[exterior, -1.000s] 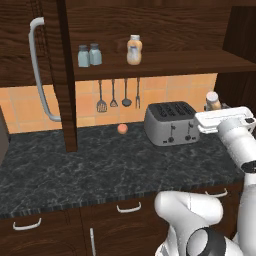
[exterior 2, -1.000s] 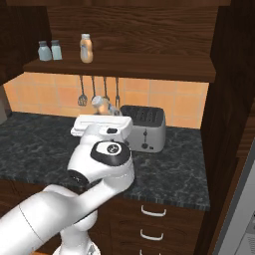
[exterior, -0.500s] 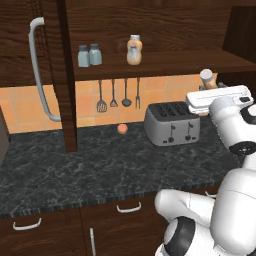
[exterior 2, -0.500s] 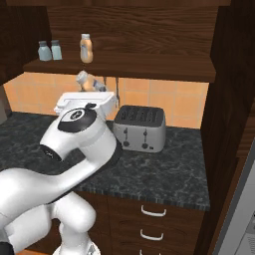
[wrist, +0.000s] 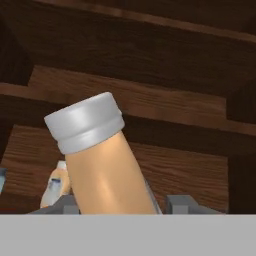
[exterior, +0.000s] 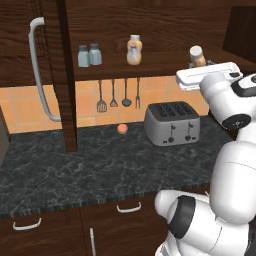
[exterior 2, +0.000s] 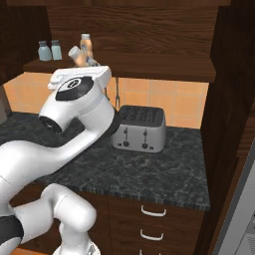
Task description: Put the shaker and condiment bottle from the counter next to their counterparts in the cabinet.
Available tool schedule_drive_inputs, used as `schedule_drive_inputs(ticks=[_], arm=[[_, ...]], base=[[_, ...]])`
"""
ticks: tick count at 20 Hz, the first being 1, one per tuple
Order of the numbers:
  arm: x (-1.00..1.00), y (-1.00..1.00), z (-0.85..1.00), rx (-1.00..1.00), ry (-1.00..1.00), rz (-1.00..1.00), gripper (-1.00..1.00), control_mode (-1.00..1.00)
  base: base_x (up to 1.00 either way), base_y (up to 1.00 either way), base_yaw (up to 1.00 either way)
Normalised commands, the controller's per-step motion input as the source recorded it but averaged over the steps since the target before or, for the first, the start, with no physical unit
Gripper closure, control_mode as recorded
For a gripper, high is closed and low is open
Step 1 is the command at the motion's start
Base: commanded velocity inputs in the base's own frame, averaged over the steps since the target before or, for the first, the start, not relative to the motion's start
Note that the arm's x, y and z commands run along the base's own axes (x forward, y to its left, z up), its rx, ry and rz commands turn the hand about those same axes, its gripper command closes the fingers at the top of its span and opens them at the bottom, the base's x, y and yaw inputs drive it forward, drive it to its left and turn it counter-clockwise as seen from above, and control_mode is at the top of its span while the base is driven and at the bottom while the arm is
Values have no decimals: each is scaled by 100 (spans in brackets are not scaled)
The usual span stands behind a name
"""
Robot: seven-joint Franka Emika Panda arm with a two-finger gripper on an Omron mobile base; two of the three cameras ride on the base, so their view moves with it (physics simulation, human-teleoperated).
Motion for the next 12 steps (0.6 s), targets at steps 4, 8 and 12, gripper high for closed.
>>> schedule_drive_inputs(ticks=[4,8,12], arm=[[0,2,8,-8,30,31,100,-100],[3,-6,44,-3,37,26,100,-100],[-1,-7,85,0,13,10,100,-100]], base=[[0,0,0],[0,0,0],[0,0,0]])
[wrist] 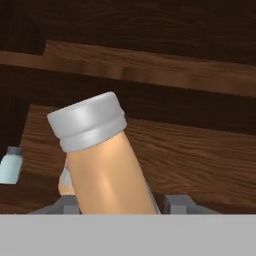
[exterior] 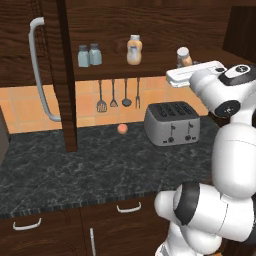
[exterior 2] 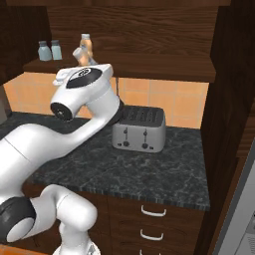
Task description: Put the shaker and condiment bottle from the counter next to their counterparts in the cabinet.
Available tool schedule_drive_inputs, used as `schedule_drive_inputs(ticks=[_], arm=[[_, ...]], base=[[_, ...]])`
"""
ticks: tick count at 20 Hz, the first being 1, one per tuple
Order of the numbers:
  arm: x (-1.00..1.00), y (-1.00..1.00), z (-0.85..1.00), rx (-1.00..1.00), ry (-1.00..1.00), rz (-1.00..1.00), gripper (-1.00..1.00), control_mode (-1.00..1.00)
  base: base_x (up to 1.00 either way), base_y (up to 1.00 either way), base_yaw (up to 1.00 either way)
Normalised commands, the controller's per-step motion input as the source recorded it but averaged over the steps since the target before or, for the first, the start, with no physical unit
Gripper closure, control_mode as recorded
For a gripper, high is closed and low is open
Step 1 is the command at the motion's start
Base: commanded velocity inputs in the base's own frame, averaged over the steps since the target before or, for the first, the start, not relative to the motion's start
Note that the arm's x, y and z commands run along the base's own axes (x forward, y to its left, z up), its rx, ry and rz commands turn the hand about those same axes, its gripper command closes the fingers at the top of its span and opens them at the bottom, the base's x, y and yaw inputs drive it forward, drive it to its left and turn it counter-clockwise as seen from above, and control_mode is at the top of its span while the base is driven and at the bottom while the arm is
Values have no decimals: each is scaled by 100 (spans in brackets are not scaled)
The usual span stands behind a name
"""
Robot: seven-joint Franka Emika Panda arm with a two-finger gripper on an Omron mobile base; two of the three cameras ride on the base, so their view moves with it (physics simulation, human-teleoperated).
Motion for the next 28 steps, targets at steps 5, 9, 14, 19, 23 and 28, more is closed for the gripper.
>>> schedule_drive_inputs(ticks=[5,9,14,19,23,28], arm=[[-8,-4,74,0,4,7,100,-100],[0,-1,0,0,0,0,100,-100],[0,-5,6,13,6,13,100,-100],[0,-14,29,14,6,18,100,-100],[7,0,1,0,6,4,100,-100],[16,2,0,1,16,10,100,-100]], base=[[0,0,0],[0,0,0],[0,0,0],[0,0,0],[0,0,0],[0,0,0]])
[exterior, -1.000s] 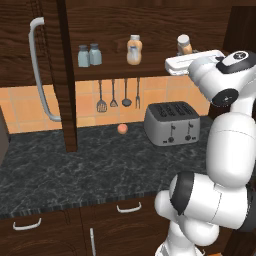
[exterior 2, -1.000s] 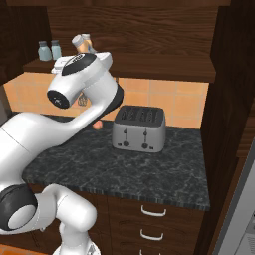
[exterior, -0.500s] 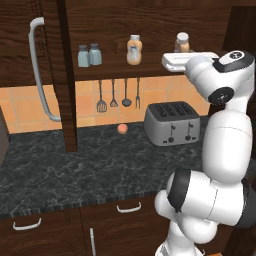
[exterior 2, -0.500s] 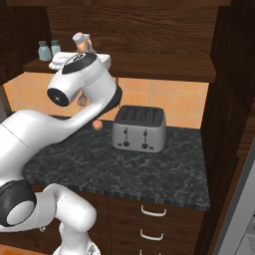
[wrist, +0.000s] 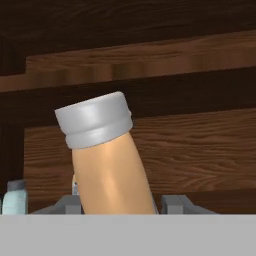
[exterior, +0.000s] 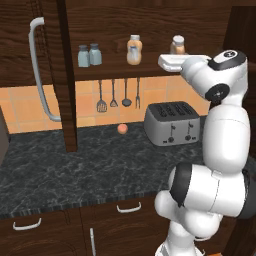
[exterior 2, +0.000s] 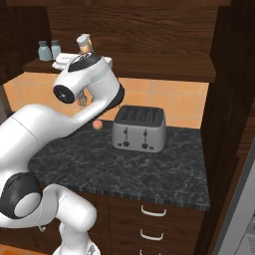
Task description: Put the shaker and condiment bottle from the counter next to their counterparts in the cabinet.
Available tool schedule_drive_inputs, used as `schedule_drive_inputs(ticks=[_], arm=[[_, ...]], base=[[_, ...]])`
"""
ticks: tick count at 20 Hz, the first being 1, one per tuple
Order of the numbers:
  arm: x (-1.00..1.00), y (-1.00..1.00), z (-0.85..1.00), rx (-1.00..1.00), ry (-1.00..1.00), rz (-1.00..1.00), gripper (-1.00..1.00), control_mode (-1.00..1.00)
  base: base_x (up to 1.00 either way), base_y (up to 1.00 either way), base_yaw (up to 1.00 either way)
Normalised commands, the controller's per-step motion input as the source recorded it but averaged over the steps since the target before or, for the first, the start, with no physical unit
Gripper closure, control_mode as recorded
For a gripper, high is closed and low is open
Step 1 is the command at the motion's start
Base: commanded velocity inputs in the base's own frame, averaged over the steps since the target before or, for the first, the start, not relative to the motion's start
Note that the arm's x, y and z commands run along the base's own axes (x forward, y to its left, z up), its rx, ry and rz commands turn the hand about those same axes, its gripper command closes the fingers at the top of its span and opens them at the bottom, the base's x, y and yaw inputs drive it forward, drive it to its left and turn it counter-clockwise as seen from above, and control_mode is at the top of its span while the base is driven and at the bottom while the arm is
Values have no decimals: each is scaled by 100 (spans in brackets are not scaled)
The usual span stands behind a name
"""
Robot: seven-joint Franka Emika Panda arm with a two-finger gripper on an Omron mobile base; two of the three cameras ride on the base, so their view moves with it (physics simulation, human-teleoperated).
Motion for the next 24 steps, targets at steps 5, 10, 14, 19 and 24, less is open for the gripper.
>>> schedule_drive_inputs(ticks=[5,10,14,19,24], arm=[[7,0,0,0,5,0,100,-100],[19,0,-2,3,16,4,100,-100],[34,0,11,5,8,1,100,-100],[33,9,6,5,4,0,100,-100],[5,32,8,1,0,0,100,-100]], base=[[0,0,0],[0,0,0],[0,0,0],[0,0,0],[0,0,0]])
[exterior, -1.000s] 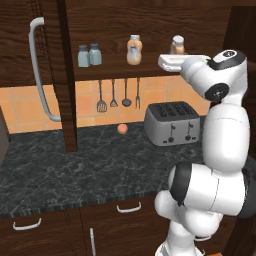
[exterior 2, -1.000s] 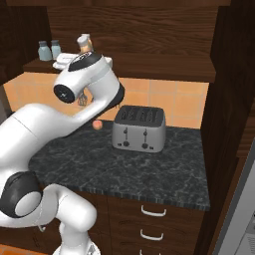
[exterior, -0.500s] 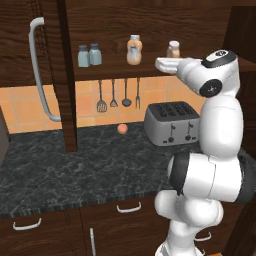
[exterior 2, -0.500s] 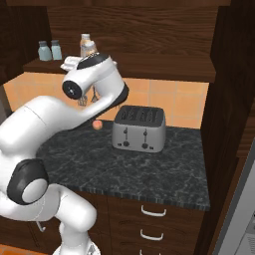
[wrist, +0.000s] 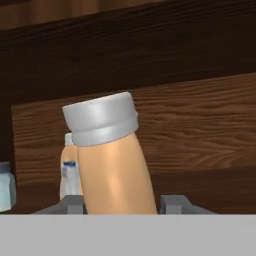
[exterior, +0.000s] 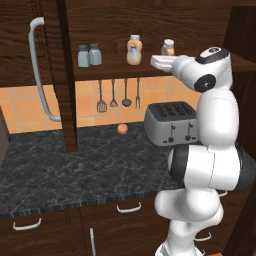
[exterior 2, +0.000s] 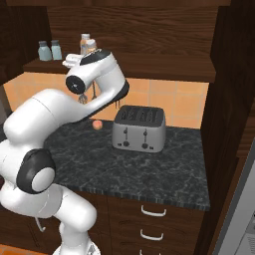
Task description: Put the shaker and condiment bottle from the counter next to their counterparts in the cabinet.
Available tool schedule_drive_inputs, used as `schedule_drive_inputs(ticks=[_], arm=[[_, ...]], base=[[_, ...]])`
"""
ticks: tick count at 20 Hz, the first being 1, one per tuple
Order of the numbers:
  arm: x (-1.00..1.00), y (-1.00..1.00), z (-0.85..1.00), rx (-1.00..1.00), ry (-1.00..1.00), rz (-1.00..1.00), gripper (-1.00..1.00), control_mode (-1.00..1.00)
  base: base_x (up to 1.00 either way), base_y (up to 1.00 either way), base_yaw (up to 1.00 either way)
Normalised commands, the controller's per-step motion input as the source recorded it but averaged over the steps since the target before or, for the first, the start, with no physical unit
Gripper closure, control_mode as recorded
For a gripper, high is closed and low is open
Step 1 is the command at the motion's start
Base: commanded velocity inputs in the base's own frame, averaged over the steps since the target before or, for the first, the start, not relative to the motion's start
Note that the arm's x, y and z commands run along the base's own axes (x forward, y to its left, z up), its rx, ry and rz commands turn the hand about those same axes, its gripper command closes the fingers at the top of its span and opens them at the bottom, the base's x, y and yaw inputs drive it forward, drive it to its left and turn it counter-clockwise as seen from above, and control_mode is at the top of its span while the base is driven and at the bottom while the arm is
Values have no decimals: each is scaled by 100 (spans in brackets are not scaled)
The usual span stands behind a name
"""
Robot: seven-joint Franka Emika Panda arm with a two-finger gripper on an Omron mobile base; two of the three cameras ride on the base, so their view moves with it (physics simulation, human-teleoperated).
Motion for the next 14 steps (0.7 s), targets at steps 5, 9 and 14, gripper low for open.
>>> schedule_drive_inputs(ticks=[5,9,14], arm=[[24,19,9,1,3,0,100,-100],[59,1,0,3,7,0,100,-100],[42,4,0,5,3,0,100,-100]], base=[[0,0,0],[0,0,0],[0,0,0]])
